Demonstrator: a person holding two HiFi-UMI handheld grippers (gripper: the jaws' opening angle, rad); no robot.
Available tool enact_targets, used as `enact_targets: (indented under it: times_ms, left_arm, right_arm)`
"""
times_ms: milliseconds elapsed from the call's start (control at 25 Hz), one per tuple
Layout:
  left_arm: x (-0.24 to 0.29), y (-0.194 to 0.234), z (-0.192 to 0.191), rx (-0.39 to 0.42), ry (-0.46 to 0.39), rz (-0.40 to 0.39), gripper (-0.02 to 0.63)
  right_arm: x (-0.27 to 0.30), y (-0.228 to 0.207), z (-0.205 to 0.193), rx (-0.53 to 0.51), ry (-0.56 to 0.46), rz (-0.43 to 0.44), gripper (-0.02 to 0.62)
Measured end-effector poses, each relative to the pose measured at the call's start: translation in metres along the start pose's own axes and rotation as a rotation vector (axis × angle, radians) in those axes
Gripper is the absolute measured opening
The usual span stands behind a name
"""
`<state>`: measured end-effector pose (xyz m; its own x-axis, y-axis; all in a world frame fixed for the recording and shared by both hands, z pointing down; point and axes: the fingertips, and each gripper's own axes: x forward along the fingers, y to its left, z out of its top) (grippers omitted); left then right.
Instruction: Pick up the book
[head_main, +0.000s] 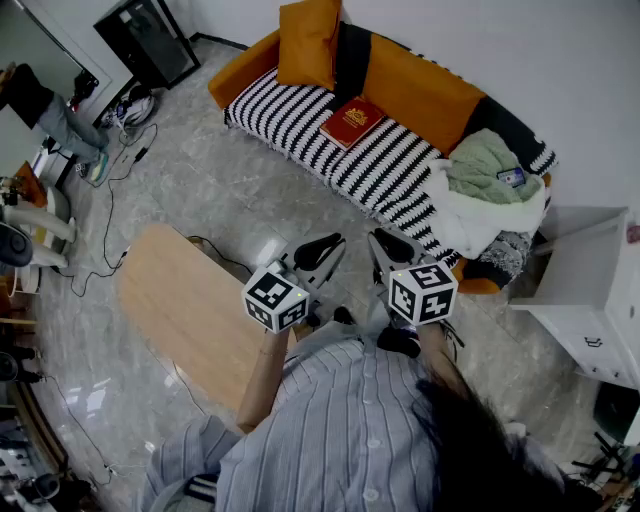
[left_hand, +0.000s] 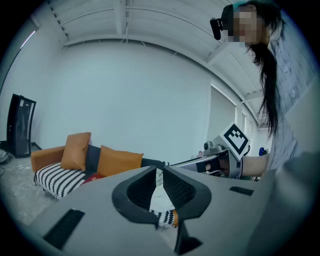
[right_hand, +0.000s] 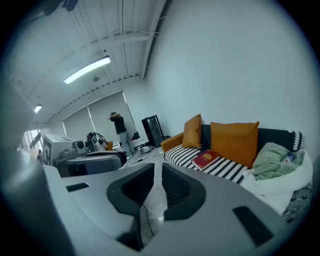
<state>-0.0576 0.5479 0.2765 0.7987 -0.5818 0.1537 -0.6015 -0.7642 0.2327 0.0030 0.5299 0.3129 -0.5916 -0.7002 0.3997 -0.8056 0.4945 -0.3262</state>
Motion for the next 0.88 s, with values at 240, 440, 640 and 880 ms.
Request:
enact_targets:
  times_ms: [240,440,640,880]
  left_arm:
    - [-0.010,0.001,-0.001,-0.010,0.002,0.001,0.032]
    - [-0.016,-0.001,-0.004,-0.014,-0.008,-0.011,0.032]
    - [-0.018,0.008,-0.002,-0.041,-0.010,-0.014,0.032]
    - [-0.003,0.002,-0.011,-0.056,0.005,-0.058,0.032]
  right_arm:
    - [-0.001,0.008,0.003,0.005,-0.024,-0.007,0.061]
    - [-0.002,0.013,-0.003,0.006,-0.032,-0.018,0.061]
    - [-0.004,0.019,-0.011,0.012,-0.009,-0.035,0.061]
    - [-0.004,0.002,-0.014,0.044,-0.003,-0.061,0.061]
